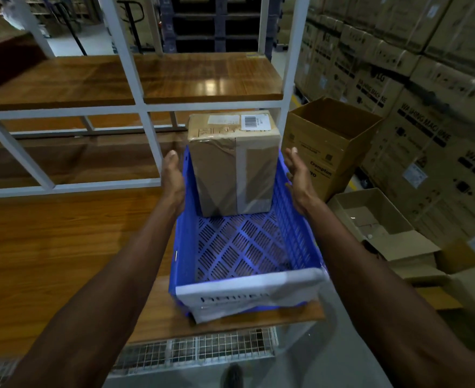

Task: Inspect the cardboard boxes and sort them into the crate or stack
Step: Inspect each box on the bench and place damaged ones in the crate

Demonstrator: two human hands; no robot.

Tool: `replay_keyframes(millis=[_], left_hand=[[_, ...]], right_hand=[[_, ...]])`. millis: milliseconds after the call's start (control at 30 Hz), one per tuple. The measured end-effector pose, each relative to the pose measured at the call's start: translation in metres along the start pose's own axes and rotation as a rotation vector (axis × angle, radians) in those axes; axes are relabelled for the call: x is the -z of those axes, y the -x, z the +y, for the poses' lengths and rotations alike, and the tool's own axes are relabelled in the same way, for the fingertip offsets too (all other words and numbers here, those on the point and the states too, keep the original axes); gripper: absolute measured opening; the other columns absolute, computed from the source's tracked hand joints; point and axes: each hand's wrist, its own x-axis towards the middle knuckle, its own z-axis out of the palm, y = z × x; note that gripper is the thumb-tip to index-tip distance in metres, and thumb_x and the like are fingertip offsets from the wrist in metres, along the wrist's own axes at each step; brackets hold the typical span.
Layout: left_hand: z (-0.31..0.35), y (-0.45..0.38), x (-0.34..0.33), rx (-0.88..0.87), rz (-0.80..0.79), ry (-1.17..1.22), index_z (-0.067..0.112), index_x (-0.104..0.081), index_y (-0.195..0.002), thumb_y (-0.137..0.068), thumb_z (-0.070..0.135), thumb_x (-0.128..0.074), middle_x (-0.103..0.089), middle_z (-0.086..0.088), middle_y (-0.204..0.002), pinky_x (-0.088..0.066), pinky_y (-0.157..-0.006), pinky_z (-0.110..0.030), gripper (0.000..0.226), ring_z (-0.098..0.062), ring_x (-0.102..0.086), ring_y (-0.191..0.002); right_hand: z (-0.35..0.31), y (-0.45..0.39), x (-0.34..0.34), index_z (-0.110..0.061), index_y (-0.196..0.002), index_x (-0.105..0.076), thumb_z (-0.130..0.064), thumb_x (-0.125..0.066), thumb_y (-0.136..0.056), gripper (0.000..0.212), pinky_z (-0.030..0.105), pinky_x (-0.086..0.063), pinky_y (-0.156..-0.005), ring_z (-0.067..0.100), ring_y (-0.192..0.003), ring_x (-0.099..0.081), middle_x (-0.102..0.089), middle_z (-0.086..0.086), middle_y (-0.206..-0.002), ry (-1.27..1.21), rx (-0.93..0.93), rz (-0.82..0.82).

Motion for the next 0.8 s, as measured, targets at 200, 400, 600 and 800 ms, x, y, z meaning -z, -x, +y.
replay_keyframes(millis=[200, 400, 600, 800], left_hand=[[0.005, 0.087, 0.008, -0.091, 0.097, -0.097, 0.015, -0.049, -0.14, -0.112, 0.042, -0.034, -0.054, 0.013, -0.11, -0.052, -0.066, -0.017, 0.042, -0.004, -0.055, -0.097], [-0.004, 0.181, 0.018, -0.159, -0.029, -0.19, 0.023, -0.055, -0.132, -0.112, 0.039, -0.036, -0.057, 0.011, -0.127, -0.041, -0.097, -0.025, 0.032, 0.0, -0.055, -0.113], [-0.007, 0.25, 0.034, -0.254, -0.202, -0.384, 0.019, -0.062, -0.134, -0.106, 0.035, -0.052, -0.062, 0.015, -0.124, -0.047, -0.087, -0.014, 0.034, 0.014, -0.058, -0.108], [-0.024, 0.287, 0.044, -0.152, -0.38, -0.237, 0.023, -0.071, -0.12, -0.106, 0.035, -0.05, -0.072, 0.005, -0.12, -0.05, -0.105, -0.038, 0.028, -0.017, -0.065, -0.116]], right_hand=[[0.003, 0.067, 0.023, -0.024, -0.159, -0.041, -0.053, -0.033, -0.11, 0.057, 0.048, -0.03, -0.121, 0.023, -0.149, -0.035, -0.038, 0.001, -0.163, 0.07, 0.065, 0.033], [0.007, 0.144, 0.041, -0.022, -0.156, -0.047, -0.06, -0.049, -0.1, 0.067, 0.045, -0.036, -0.114, 0.023, -0.147, -0.039, -0.047, 0.004, -0.158, 0.047, 0.065, 0.05], [0.011, 0.223, 0.045, -0.026, -0.15, -0.056, -0.055, -0.059, -0.088, 0.069, 0.037, -0.042, -0.101, 0.022, -0.139, -0.048, -0.054, 0.0, -0.153, 0.029, 0.085, 0.102], [0.023, 0.29, 0.038, -0.025, -0.141, -0.063, -0.035, -0.061, -0.101, 0.041, 0.032, -0.051, -0.088, 0.024, -0.125, -0.061, -0.066, 0.003, -0.139, 0.049, 0.084, 0.205]])
